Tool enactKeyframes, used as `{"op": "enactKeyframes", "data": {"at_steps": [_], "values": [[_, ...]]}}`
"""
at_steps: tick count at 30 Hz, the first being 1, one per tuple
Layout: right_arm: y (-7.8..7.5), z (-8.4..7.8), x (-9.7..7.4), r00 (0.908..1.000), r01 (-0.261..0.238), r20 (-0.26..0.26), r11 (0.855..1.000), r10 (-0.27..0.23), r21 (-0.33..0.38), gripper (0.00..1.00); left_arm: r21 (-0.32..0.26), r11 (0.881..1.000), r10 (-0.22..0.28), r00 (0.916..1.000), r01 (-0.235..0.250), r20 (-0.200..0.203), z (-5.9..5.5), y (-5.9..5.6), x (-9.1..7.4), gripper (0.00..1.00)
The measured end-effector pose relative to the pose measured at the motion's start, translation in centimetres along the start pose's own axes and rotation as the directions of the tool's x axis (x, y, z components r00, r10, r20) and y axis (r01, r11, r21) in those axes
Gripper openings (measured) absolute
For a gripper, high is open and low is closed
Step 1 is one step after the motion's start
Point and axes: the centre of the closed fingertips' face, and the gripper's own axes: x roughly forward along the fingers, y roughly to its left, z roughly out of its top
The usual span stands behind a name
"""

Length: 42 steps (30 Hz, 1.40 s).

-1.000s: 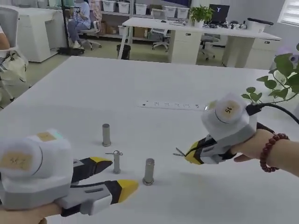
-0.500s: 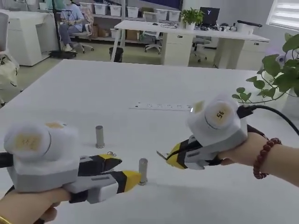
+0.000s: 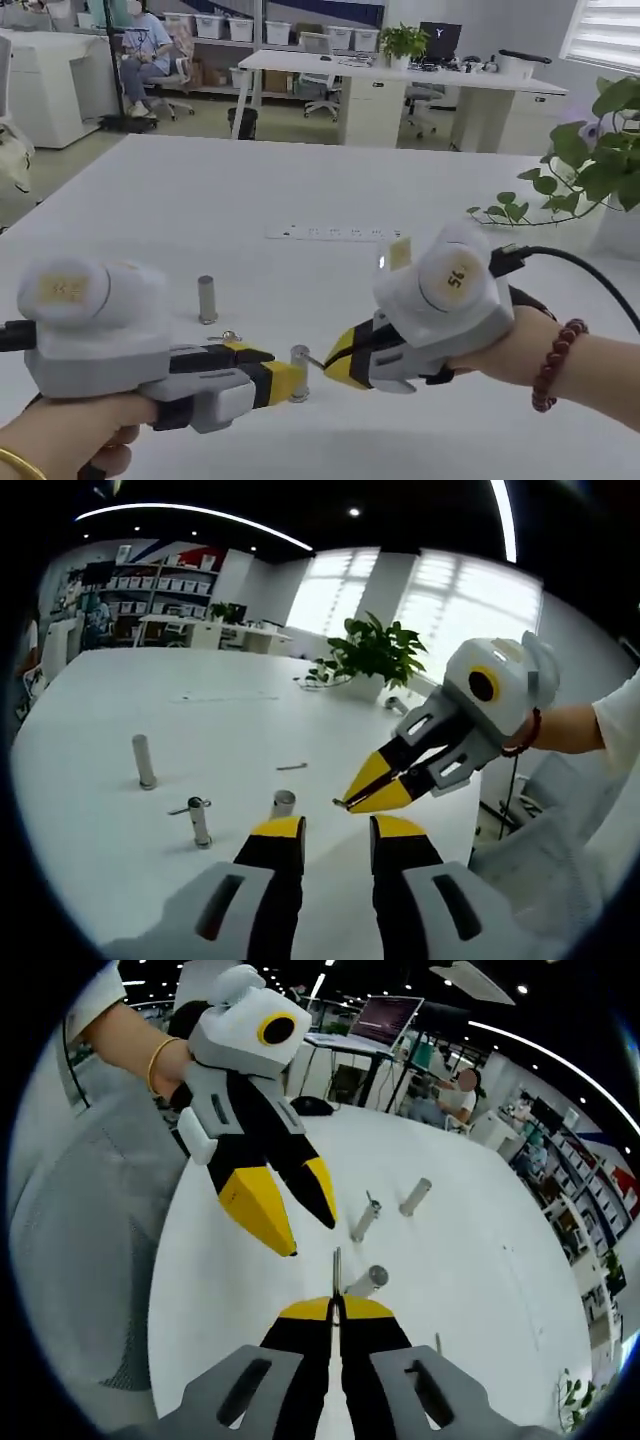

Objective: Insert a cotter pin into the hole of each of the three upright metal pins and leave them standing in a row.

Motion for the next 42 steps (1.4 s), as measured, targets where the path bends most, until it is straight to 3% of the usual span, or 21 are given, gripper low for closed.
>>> {"op": "enactKeyframes", "data": {"at_steps": [10, 20, 29, 35, 42], "values": [[1.1, 1.1, 0.2, 0.9993, -0.024, 0.03, 0.999, 0.025, -0.045, 0.02, -0.057, 0.998, -0.024, 0.9997, 0.024, -0.01, -0.2, -0.5, 0.3, 0.13], [1.3, 1.5, 0.5, 0.9986, -0.025, 0.045, 0.999, 0.027, -0.045, 0.02, -0.06, 0.998, -0.014, 0.9996, 0.012, -0.024, -0.5, -0.2, 0.4, 0.04], [1.3, 1.9, 0.7, 0.9983, -0.023, 0.053, 0.999, 0.026, -0.045, 0.02, -0.076, 0.997, -0.016, 0.9996, 0.015, -0.024, -0.6, -0.1, 0.4, 0.02], [1.5, 1.9, 0.8, 0.9979, -0.027, 0.057, 0.998, 0.03, -0.048, 0.03, -0.132, 0.991, -0.032, 0.9992, 0.029, -0.021, -0.7, -0.2, 0.3, 0.01], [1.3, 2.0, 0.9, 0.997, -0.016, 0.075, 0.999, 0.019, -0.045, 0.03, -0.138, 0.99, -0.026, 0.9996, 0.024, -0.011, -0.5, -0.2, 0.2, 0.0]]}}
